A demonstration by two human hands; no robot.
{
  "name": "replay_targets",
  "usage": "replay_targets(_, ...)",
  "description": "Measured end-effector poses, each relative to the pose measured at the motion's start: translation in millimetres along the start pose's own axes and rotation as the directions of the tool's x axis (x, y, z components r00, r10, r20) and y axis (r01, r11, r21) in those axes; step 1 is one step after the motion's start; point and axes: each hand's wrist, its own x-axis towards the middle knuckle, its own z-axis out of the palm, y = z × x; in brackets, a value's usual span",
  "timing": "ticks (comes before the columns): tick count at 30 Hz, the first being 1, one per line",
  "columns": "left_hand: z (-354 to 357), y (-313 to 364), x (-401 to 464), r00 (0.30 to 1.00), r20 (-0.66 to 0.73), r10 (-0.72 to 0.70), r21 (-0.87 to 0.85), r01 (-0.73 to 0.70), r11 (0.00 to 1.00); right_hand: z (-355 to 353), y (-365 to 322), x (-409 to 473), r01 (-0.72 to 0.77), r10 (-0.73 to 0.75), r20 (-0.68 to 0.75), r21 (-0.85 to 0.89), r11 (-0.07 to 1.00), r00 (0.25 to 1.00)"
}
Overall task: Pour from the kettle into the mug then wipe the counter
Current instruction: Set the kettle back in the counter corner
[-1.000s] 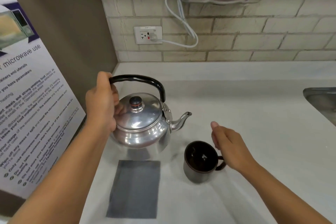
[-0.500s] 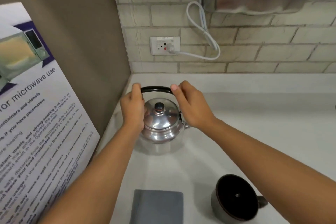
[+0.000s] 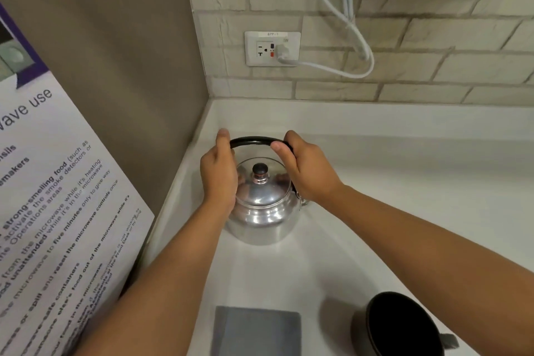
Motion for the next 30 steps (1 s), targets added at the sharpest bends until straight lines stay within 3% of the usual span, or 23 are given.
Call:
replay_targets(3,-7.9,-10.3,4.4,0.98,0.082,0.18,0.244,-0.195,0.95,3.9,5.7,7.9,-0.064,0.064,-0.007,0.003,0.998,0.998)
replay_targets(6,-17.0,-14.6,19.6,0.955,0.141,0.262,0.525,-0.296,0.798,5.7,12.8,21.5,-0.154,0.158,0.051,-0.071,0.985,0.986)
replay_targets(10,-19.3,-9.1,40.7,0.959,0.229,0.168,0.734,-0.284,0.617,9.0,25.5,32.9,-0.255,0.286,0.155,-0.192,0.948,0.946)
replay_targets(15,-13.1,-9.0,49.5,0.977,0.208,0.045,0.88,-0.207,0.428,14.9,37.2,37.9,-0.327,0.355,0.259,-0.146,0.934,0.898)
replay_targets(20,-9.1,-7.1,51.0,0.982,0.183,-0.033,0.921,-0.16,0.356,17.7,40.8,39.0,-0.369,0.404,0.237,-0.177,0.912,0.884)
replay_targets(24,-6.3,4.0,42.6,0.989,0.117,-0.093,0.953,-0.086,0.292,13.3,33.9,35.4,-0.389,0.445,0.146,-0.302,0.87,0.884)
replay_targets(27,-7.6,17.0,28.6,0.997,0.075,0.032,0.955,-0.081,0.286,-0.7,17.8,30.3,-0.354,0.392,0.059,-0.324,0.878,0.918)
replay_targets(30,-13.6,34.0,2.7,0.968,0.104,0.227,0.898,-0.189,0.397,-28.6,-0.4,14.8,-0.266,0.284,0.048,-0.23,0.936,0.958)
